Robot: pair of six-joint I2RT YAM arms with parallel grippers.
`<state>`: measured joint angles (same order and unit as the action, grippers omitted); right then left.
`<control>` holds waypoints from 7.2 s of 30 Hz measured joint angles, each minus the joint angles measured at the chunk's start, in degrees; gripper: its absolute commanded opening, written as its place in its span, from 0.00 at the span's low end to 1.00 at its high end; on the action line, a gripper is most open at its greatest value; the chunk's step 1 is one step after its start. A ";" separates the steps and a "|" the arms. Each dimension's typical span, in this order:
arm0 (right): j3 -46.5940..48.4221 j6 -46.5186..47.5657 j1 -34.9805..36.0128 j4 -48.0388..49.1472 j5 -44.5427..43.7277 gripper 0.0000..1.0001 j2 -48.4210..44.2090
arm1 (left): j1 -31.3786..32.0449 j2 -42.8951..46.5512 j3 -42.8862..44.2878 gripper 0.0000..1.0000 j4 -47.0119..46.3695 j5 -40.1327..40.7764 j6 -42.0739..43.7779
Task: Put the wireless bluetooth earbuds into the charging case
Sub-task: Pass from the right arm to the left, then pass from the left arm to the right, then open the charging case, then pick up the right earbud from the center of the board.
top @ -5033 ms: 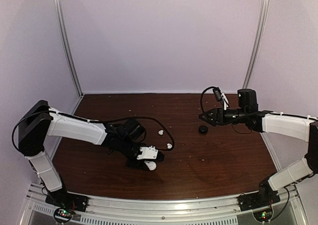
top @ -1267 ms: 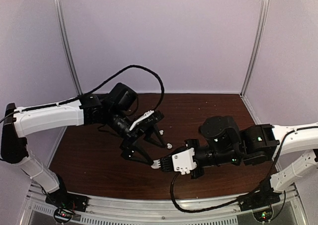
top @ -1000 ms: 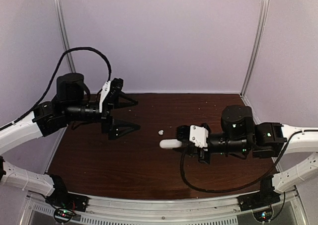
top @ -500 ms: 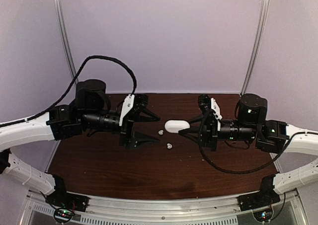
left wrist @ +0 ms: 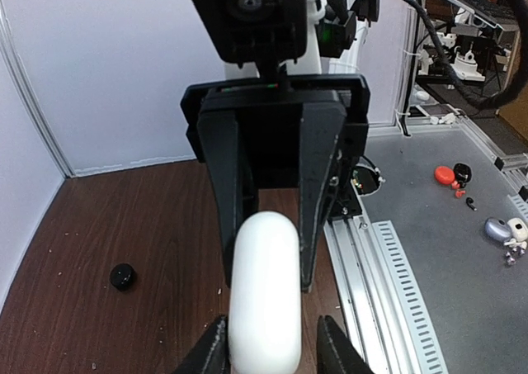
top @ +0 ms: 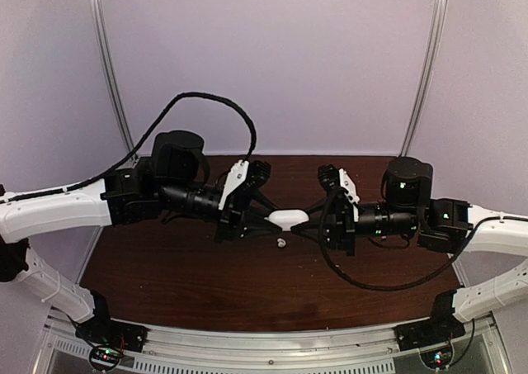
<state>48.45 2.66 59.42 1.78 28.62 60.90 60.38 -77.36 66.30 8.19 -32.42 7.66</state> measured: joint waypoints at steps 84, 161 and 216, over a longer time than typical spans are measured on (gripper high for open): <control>-3.06 0.50 -0.52 6.49 2.32 0.04 -2.19 | 0.98 0.31 -4.59 0.47 -16.72 4.48 -11.10; -13.18 2.10 -8.37 10.82 12.07 0.01 -6.91 | 1.53 -9.55 3.37 0.56 -13.88 8.39 -6.25; -16.22 -1.97 -9.40 14.08 7.13 0.00 -11.89 | -19.58 -43.15 14.08 0.36 -6.43 23.52 -31.26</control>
<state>32.23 0.69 50.02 15.86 35.75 49.01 40.80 -120.51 80.38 1.76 -8.91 -23.59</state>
